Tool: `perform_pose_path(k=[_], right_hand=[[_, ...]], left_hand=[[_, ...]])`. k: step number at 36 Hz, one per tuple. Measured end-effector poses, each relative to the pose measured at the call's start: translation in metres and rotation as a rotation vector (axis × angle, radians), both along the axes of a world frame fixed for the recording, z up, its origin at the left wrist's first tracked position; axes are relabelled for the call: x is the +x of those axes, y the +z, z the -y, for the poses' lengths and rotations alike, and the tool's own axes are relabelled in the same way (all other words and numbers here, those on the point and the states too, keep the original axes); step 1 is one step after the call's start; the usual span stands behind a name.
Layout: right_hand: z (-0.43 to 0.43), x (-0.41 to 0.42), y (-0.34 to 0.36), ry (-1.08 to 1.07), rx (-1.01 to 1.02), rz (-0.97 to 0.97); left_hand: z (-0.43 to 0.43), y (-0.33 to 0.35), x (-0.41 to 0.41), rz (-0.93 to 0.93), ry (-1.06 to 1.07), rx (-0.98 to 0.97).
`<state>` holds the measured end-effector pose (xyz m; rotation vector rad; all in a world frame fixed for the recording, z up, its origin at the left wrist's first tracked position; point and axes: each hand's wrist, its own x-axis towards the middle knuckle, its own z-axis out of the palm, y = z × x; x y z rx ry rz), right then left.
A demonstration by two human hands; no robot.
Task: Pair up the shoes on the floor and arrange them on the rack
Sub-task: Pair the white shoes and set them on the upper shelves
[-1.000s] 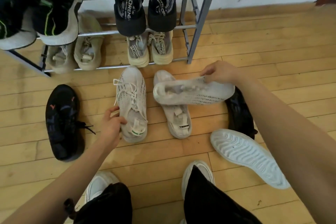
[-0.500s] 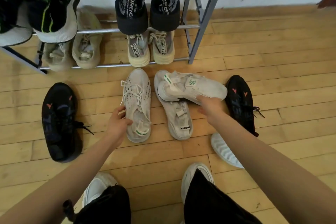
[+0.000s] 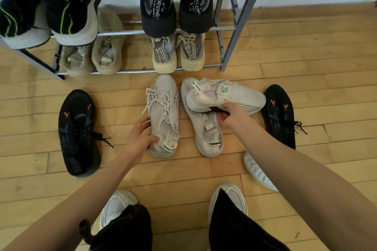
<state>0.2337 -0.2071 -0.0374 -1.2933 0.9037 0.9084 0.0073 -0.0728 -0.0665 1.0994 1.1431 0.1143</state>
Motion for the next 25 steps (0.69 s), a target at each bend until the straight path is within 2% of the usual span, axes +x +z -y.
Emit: perform_pose_path(k=[4,7,13,17,25], right_hand=[[0.009,0.0,0.003,0.036,0.079,0.063],[0.017,-0.008,0.01,0.105,0.059,0.128],[0.034,-0.022,0.019,0.425,0.043,0.514],[0.037,-0.029,0.032,0.522,-0.032,0.694],[0.027,-0.042,0.085,0.593,0.019,1.024]], left_hand=[[0.0,0.007,-0.004,0.065,0.019,-0.003],[0.001,0.012,-0.007,0.116,0.049,0.01],[0.003,0.023,-0.016,0.213,0.061,0.025],[0.005,0.039,-0.022,0.251,0.014,0.063],[0.009,0.093,-0.018,0.371,-0.013,0.185]])
